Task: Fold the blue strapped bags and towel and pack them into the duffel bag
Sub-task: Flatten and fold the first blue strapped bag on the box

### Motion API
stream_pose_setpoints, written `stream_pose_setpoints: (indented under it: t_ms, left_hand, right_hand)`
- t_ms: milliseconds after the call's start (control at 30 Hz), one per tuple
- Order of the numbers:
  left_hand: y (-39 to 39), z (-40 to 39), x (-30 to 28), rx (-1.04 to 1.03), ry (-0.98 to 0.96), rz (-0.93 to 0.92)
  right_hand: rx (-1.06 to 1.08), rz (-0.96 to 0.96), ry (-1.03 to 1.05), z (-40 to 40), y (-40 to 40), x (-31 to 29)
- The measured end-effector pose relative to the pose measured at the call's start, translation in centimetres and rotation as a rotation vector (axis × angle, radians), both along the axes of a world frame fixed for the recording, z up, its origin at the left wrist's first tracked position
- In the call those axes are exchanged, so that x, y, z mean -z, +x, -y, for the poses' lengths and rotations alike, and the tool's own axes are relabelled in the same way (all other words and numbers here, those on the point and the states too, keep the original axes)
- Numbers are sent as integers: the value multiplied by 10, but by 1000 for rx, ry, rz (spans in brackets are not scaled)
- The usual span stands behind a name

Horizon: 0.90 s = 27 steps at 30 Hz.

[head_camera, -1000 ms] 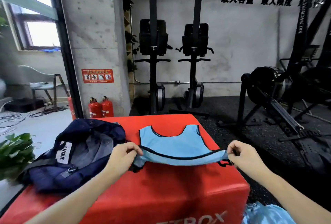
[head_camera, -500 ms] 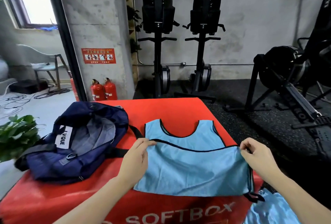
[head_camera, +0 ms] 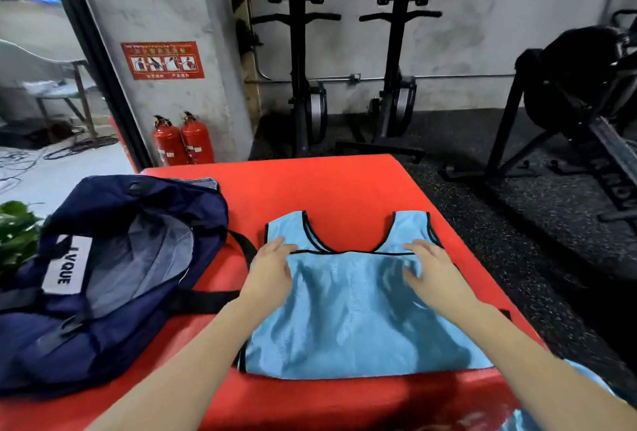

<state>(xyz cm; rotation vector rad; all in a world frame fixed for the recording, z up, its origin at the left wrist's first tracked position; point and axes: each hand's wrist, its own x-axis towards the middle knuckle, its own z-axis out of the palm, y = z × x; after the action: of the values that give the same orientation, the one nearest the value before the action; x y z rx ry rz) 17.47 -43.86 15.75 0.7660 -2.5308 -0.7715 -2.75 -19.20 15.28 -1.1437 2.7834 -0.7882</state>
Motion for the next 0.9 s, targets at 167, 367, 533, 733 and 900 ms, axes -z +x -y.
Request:
stream_pose_setpoints:
  t_ms: [167, 367, 533, 733, 900]
  left_hand:
    - [-16, -20, 16, 94, -54, 204]
    - [0, -9, 37, 103, -287, 466]
    - [12, -35, 38, 64, -331, 495]
    - [24, -53, 37, 92, -316, 486]
    - [8, -20, 22, -57, -150, 244]
  right_hand:
    - [-166, -81, 259, 37, 34, 20]
    - [-184, -121, 388, 24, 39, 31]
    - [-153, -111, 423, 3, 40, 32]
    - [-74, -92, 437, -24, 41, 29]
    - [-13, -189, 311, 6, 34, 16]
